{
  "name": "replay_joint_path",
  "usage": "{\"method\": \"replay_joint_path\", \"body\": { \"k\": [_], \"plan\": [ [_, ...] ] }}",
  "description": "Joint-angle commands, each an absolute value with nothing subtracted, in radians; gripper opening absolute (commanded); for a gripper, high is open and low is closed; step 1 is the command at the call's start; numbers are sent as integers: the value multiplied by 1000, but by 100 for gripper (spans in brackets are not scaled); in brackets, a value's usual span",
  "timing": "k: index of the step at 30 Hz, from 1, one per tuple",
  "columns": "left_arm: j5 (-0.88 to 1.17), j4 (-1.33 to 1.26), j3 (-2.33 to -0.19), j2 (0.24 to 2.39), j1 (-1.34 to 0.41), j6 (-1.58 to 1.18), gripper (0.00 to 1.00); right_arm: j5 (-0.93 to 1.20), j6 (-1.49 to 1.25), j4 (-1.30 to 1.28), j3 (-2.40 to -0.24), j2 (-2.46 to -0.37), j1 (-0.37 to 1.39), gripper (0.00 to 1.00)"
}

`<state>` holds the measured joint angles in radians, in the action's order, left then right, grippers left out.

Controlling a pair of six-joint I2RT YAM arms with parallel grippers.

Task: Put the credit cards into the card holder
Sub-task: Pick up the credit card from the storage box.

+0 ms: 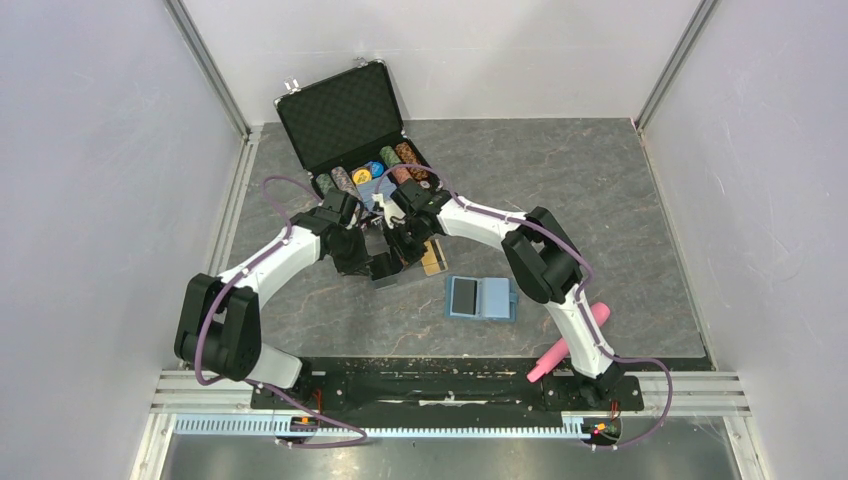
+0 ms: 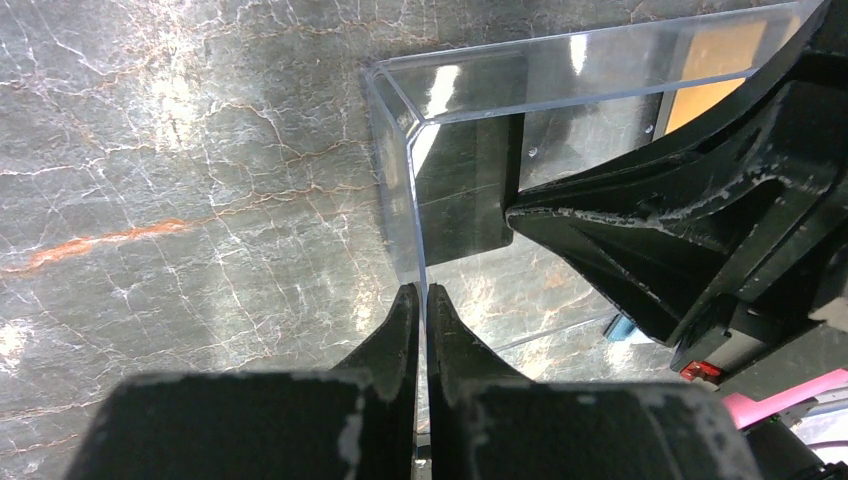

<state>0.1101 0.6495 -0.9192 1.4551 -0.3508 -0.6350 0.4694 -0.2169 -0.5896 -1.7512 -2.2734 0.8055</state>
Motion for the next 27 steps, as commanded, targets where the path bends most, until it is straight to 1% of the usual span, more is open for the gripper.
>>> {"method": "replay_joint_path", "body": {
  "k": [1, 17, 22, 27],
  "plan": [
    [166, 626, -882, 1526, -394, -651, 2, 517, -215, -575, -1786, -2305, 815, 0],
    [168, 620, -885, 1550, -402, -644, 2, 547, -254, -572, -1832, -2227, 817, 0],
    [167, 619, -884, 1551, -404, -643, 2, 579, -286, -522, -1808, -2207, 817, 0],
    [166, 619, -882, 1552, -406, -643, 2, 618, -327, -464, -1779, -2191, 817, 2]
  ]
}}
